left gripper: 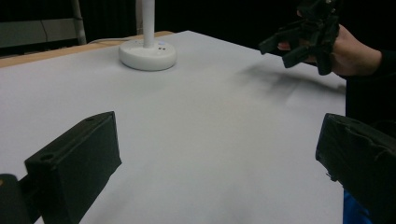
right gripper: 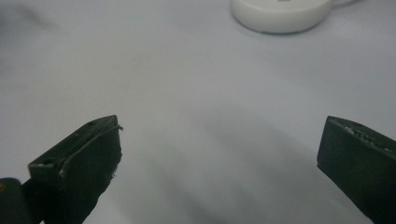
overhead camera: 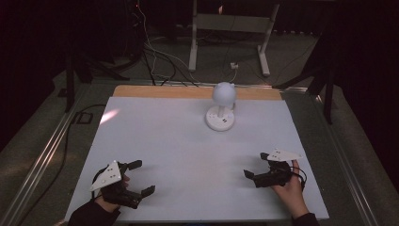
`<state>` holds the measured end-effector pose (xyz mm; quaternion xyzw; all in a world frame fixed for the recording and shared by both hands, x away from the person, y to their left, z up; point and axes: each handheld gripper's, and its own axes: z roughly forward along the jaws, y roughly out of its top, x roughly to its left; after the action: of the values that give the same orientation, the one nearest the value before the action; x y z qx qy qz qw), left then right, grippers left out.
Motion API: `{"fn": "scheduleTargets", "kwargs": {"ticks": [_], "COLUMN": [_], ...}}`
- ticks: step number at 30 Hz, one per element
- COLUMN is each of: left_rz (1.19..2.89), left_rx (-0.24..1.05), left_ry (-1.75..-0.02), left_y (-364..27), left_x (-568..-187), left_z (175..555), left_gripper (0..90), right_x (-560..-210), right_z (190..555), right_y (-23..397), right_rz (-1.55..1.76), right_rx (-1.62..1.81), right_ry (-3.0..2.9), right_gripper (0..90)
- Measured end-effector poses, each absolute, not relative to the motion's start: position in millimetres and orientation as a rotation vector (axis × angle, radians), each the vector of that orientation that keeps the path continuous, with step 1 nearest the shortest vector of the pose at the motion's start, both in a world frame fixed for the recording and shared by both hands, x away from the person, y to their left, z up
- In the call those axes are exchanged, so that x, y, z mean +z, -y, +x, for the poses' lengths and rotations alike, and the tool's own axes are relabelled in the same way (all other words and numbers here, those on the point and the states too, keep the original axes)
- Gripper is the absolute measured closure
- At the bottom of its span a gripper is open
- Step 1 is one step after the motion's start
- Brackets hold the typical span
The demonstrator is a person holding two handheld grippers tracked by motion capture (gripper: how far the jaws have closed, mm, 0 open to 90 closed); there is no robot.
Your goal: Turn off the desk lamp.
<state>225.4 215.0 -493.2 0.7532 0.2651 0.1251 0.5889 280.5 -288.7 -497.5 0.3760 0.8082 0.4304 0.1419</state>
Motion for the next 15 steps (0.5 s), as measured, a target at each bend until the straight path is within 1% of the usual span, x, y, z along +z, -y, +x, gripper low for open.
{"fn": "scheduleTargets", "kwargs": {"ticks": [15], "left_rz": [1.759], "left_rx": [0.29], "left_ry": [-0.615], "left_y": [-213.7], "left_x": [-494.2], "left_z": [225.4], "left_gripper": [0.5], "right_x": [-507.3], "right_z": [251.7], "right_y": [312.8], "right_rz": [1.11], "right_rx": [1.208], "right_ry": [-2.318], "right_gripper": [0.0]}}
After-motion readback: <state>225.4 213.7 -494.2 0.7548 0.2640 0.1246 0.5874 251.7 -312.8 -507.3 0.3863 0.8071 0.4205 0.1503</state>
